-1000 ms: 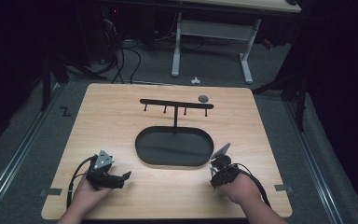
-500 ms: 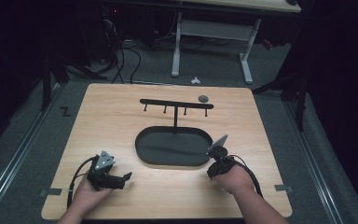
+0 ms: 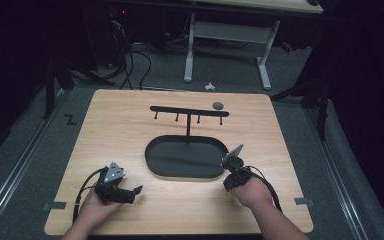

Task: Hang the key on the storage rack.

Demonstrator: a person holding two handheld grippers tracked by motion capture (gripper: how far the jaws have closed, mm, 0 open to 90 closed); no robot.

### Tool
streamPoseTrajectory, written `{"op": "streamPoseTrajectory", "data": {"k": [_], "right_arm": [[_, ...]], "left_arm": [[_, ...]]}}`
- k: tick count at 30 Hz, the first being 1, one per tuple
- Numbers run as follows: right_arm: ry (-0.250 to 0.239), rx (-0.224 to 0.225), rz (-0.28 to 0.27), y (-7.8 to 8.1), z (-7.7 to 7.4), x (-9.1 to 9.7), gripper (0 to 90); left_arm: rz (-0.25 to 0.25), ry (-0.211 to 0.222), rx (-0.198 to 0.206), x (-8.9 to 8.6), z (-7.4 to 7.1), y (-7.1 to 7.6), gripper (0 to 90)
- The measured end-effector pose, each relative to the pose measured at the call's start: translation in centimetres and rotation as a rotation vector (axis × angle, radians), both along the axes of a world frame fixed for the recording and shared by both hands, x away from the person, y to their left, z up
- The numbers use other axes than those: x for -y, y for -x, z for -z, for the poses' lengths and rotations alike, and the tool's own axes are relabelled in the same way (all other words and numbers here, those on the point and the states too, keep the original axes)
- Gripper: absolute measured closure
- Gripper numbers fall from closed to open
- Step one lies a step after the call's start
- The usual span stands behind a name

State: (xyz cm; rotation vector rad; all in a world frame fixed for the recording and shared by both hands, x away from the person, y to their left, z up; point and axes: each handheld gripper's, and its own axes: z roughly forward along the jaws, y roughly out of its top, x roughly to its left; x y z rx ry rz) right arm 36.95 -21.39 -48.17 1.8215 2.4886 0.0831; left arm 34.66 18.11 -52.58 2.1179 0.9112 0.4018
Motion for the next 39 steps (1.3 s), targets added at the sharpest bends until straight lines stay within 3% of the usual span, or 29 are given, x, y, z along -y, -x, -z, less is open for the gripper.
{"op": "streamPoseTrajectory", "data": {"k": [10, 16, 18, 26, 39], "right_arm": [[0.023, 0.002, -0.015, 0.8, -3.0, 1.0, 68.2], [0.023, 0.04, -0.02, 0.9, -5.1, 0.8, 68.3], [0.021, 0.058, -0.026, 0.8, -6.3, 0.7, 68.3], [0.025, 0.075, -0.044, 0.2, -8.5, 0.2, 68.3], [-0.014, 0.074, -0.035, -1.2, -11.6, -0.2, 68.2]], "left_arm": [[0.004, 0.001, 0.001, 0.1, -0.1, 0.1, 4.6], [0.005, 0.001, -0.002, 0.1, -0.1, 0.1, 4.6], [0.005, 0.001, -0.003, 0.1, 0.0, 0.1, 4.6], [0.004, 0.0, -0.004, 0.1, 0.0, 0.1, 4.7], [0.005, 0.003, -0.003, 0.1, 0.0, 0.0, 4.7]]}}
